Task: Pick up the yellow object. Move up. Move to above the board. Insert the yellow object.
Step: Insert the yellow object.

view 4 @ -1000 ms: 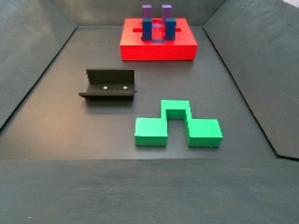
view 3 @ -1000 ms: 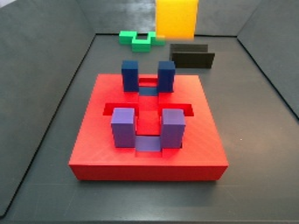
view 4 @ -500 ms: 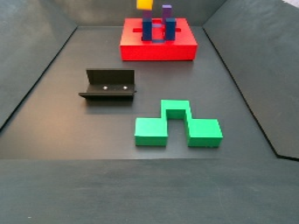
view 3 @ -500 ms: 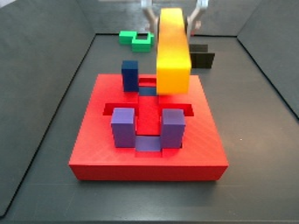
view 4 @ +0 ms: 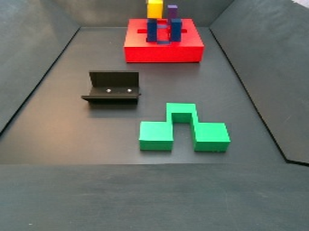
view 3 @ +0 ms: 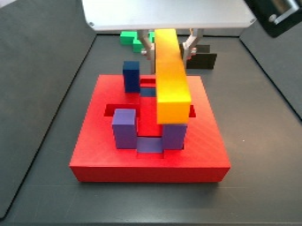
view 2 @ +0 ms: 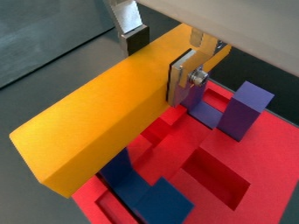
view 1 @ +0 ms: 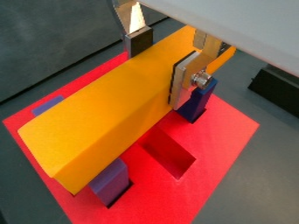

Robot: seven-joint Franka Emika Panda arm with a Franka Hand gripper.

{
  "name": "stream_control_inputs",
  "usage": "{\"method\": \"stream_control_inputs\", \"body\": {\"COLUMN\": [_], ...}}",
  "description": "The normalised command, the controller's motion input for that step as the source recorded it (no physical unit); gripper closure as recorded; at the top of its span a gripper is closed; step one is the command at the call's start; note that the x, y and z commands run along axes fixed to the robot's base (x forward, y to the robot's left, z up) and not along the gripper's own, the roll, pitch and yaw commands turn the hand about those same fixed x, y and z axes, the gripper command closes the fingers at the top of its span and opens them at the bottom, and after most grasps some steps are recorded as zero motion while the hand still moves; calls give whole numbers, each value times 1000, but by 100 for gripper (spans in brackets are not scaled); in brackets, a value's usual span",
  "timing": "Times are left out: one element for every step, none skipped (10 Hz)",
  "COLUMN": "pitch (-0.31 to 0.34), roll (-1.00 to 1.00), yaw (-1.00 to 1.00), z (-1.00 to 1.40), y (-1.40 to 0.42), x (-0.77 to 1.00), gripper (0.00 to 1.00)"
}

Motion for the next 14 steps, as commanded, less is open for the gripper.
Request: {"method": "stream_control_inputs", "body": {"pitch": [-14,0,0,-7,-41,-36,-34,-30,-27,-20,-16,0,39,17], "roll": [19,24,0,0,-50,0,0,10,21,39,61,0,21,4], "yaw": [-97,-283,-363,-323,-209,0,0,46,60,66,80,103,249,314], "z": [-140,-60,-3,0,0,-74,-223,-309,-297,-243,-243,-11,0,0], "y": [-11,9,11,0,0,-20,-54,-63,-31,-6,0,0,0,-3], "x": [-254,-283,-300,-283,-209,-91,0,0,0,0,0,66,186,154], "gripper": [100,100,100,100,100,100,100,100,100,100,100,100,100,100]}}
